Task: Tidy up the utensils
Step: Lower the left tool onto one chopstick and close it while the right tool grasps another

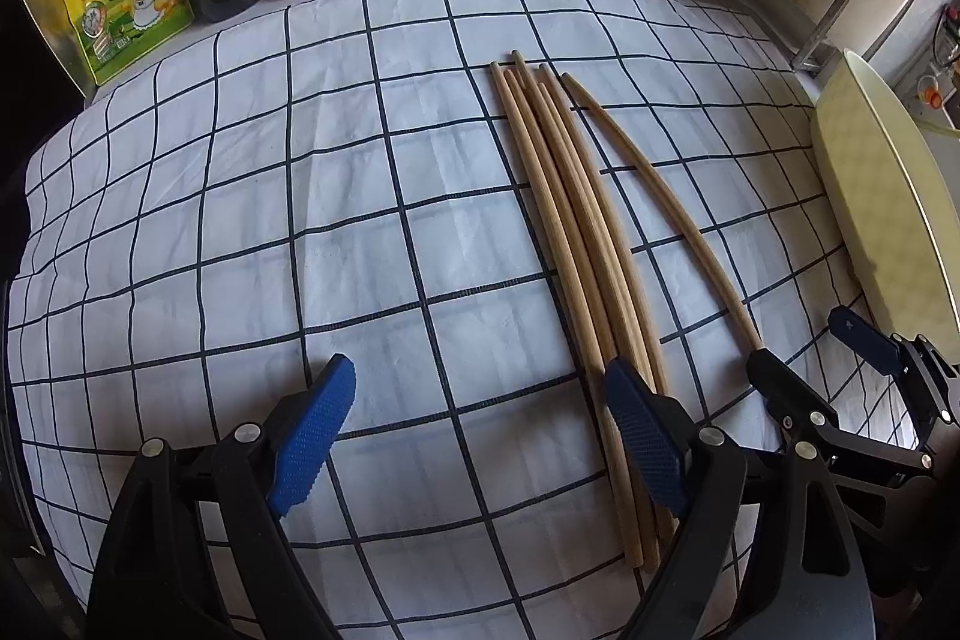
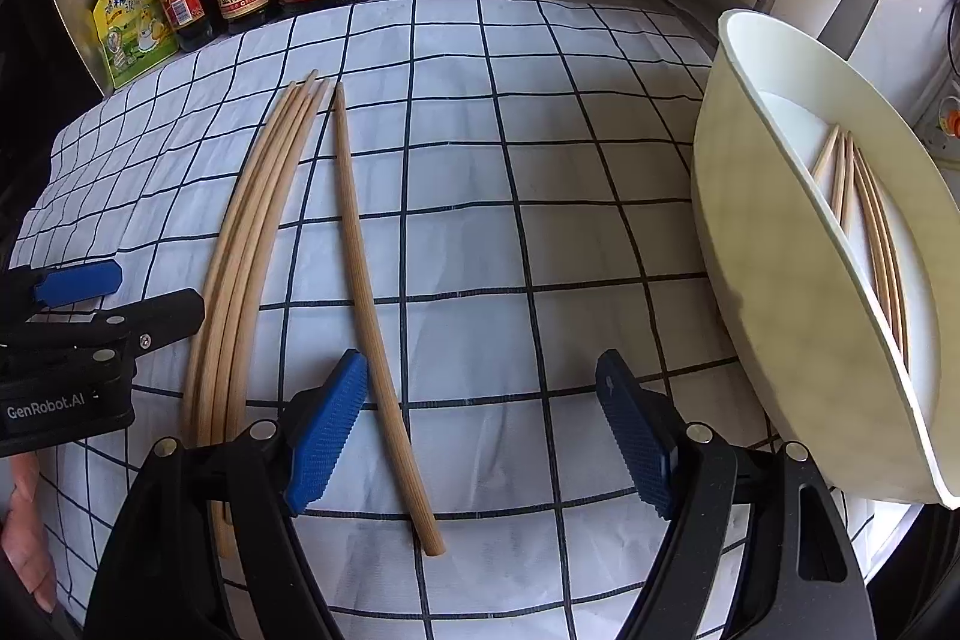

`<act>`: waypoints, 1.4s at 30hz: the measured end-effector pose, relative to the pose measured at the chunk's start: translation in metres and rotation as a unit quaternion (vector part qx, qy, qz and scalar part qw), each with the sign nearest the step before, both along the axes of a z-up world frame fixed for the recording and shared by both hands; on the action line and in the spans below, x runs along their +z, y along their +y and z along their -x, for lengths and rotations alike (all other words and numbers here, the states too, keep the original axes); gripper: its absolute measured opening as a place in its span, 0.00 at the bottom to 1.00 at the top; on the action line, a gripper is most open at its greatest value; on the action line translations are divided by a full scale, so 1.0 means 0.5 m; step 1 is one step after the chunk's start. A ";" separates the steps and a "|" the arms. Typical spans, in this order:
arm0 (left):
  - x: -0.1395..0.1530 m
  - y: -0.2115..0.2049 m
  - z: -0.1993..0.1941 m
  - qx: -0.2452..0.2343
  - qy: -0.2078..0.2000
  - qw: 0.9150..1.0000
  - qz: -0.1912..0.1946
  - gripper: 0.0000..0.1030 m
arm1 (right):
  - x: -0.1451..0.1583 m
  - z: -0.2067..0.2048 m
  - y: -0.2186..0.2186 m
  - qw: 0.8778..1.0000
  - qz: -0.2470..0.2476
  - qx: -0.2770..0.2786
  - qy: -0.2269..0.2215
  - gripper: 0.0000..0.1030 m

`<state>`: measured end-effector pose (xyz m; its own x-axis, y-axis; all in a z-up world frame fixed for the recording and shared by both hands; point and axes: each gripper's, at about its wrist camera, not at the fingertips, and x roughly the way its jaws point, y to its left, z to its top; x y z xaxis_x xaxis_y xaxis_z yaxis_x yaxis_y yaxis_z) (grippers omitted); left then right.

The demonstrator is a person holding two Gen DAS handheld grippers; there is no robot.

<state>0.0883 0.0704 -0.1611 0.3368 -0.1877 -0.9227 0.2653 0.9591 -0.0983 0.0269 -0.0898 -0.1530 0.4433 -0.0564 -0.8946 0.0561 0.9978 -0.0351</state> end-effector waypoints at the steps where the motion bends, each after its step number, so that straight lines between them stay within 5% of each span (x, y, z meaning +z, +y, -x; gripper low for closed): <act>1: -0.001 -0.001 0.000 0.000 -0.002 1.000 -0.002 0.82 | -0.001 0.001 0.000 1.000 0.000 0.000 0.000 0.73; 42: -0.010 0.041 -0.045 0.016 -0.021 0.998 -0.063 0.89 | -0.010 -0.037 0.024 1.000 -0.005 0.018 -0.020 0.72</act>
